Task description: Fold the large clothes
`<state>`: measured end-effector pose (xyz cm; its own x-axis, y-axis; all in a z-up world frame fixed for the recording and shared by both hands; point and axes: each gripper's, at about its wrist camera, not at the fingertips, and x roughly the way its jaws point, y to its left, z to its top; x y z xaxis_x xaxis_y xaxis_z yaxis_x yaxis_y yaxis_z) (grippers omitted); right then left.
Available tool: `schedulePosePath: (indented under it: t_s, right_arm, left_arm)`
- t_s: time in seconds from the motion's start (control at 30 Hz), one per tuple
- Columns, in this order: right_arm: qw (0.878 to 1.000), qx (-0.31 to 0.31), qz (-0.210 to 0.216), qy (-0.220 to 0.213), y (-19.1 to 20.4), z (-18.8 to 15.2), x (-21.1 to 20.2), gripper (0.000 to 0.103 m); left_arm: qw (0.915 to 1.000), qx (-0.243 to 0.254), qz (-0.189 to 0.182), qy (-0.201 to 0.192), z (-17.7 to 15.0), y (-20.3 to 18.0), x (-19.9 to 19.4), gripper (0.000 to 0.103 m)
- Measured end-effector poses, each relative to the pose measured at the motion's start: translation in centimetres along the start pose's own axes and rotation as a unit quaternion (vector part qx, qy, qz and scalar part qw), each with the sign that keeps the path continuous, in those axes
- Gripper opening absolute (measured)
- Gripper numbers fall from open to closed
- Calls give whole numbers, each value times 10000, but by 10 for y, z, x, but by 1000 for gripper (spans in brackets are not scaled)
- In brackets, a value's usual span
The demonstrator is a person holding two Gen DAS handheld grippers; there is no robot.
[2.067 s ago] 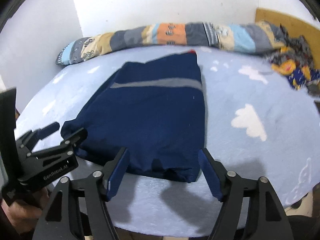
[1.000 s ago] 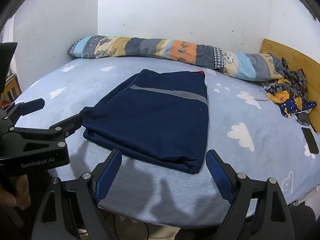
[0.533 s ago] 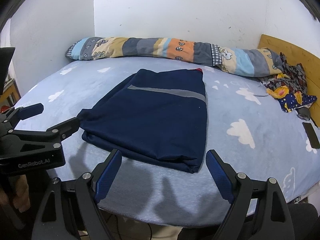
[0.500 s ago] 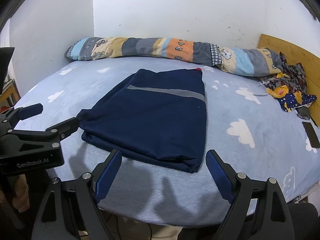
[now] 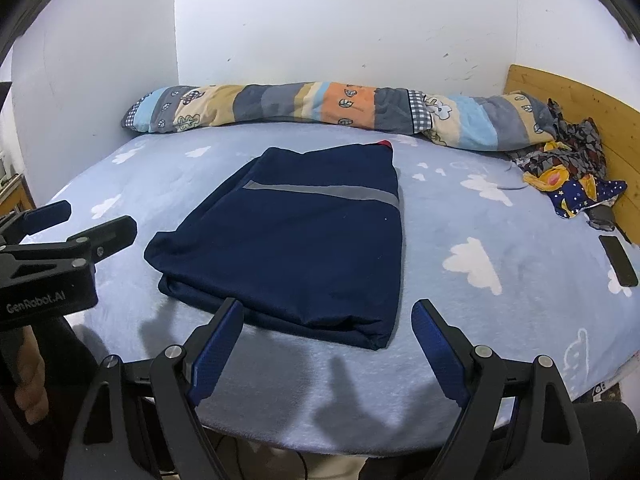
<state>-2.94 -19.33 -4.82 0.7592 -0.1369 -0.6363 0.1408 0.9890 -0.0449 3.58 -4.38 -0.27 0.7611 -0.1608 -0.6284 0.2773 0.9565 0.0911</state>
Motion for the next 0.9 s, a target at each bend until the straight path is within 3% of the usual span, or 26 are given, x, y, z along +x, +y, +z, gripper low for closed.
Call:
schedulePosePath:
  t_s: [0.4,0.9]
  right_arm:
    - [10000,37,12,8,-1,1,1,88]
    - [10000,60,-27,7,0,0,0,88]
  left_arm:
    - [9998,71,206,11,0,-1,-1,103]
    - [9998,-24,148,110,0,3,2,103]
